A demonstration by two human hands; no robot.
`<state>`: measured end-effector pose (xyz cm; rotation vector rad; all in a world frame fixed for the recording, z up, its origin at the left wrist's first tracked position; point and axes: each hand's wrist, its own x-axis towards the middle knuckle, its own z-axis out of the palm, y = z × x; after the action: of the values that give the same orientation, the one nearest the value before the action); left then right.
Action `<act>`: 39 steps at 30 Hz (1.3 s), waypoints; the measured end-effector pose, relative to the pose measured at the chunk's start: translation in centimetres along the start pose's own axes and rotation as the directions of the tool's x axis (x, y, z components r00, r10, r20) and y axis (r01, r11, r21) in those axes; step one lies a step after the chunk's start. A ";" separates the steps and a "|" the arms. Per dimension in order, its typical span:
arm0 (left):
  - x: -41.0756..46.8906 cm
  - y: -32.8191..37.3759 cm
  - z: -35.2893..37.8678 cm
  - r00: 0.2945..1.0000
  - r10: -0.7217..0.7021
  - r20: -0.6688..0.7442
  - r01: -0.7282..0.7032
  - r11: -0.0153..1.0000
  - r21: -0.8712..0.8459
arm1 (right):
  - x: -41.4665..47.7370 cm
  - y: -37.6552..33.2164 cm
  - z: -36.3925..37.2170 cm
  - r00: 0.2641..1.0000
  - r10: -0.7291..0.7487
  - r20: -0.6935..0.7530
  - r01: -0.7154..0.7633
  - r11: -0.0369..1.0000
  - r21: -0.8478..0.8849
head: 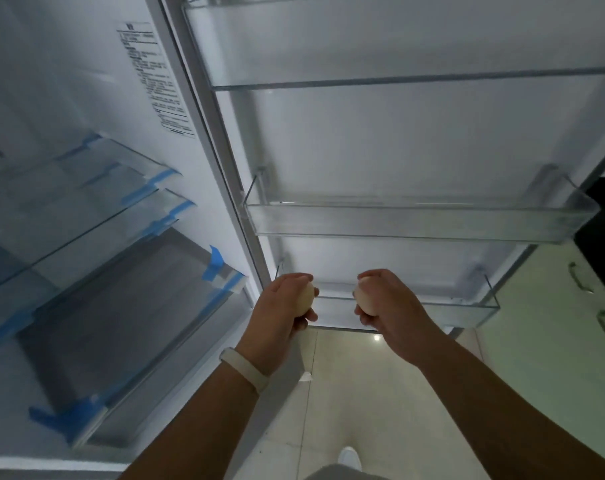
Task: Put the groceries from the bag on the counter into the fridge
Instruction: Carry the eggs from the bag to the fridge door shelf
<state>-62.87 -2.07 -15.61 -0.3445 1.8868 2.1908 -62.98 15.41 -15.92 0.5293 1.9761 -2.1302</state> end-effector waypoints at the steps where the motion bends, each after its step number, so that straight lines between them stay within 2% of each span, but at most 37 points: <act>1: 0.6 0.1 0.2 1.000 -0.011 0.001 0.011 1.000 -0.002 | 0.7 -0.3 -0.2 1.000 0.004 0.010 -0.004 1.000 -0.011; 3: 1.5 0.3 0.2 0.999 -0.028 0.015 0.029 0.999 -0.014 | 1.7 -0.7 -0.3 1.000 0.004 0.030 -0.002 0.999 -0.048; 7: 3.5 0.7 -0.1 0.998 -0.026 0.052 0.025 0.999 0.023 | 2.9 -1.0 -0.2 0.994 -0.047 0.099 0.069 0.971 -0.229; 10: 5.1 0.6 -0.6 0.995 0.003 0.105 -0.017 0.991 0.135 | 4.3 -0.9 -0.1 0.994 -0.073 0.086 0.096 0.949 -0.300; 13: 7.0 0.3 -1.1 0.984 0.053 0.170 -0.108 0.937 0.333 | 5.7 -0.7 0.0 0.996 -0.091 0.023 0.092 0.909 -0.407; 16: 8.7 0.1 -1.5 0.978 0.092 0.188 -0.181 0.823 0.538 | 6.9 -0.6 -0.2 0.991 -0.132 0.012 0.117 0.823 -0.556; 20: 11.0 -0.3 -1.9 0.973 0.084 0.215 -0.215 0.661 0.719 | 8.4 -0.5 -0.3 0.986 -0.154 0.060 0.152 0.704 -0.694; 25: 12.6 -0.5 -0.6 0.950 0.103 0.295 -0.306 0.501 0.810 | 9.9 0.0 -0.4 0.985 -0.130 0.113 0.167 0.547 -0.821; 28: 13.4 -0.9 0.3 0.946 0.051 0.320 -0.317 0.352 0.881 | 10.9 0.4 -0.5 0.984 -0.076 0.159 0.176 0.477 -0.861; 33: 15.1 -1.8 1.5 0.938 -0.123 0.323 -0.281 0.272 0.920 | 12.7 1.3 -0.4 0.974 0.029 0.225 0.197 0.385 -0.902; 36: 16.0 -2.0 1.9 0.920 -0.231 0.316 -0.294 0.127 0.947 | 13.3 1.3 -0.3 0.955 0.090 0.284 0.249 0.286 -0.926; 39: 16.9 -2.4 2.3 0.898 -0.269 0.348 -0.354 0.029 0.935 | 14.1 1.7 -0.5 0.940 0.130 0.316 0.272 0.277 -0.922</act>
<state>-78.09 0.87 -23.02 0.5010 2.5112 0.2438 -75.24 17.20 -22.87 -0.1829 2.5560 -0.5300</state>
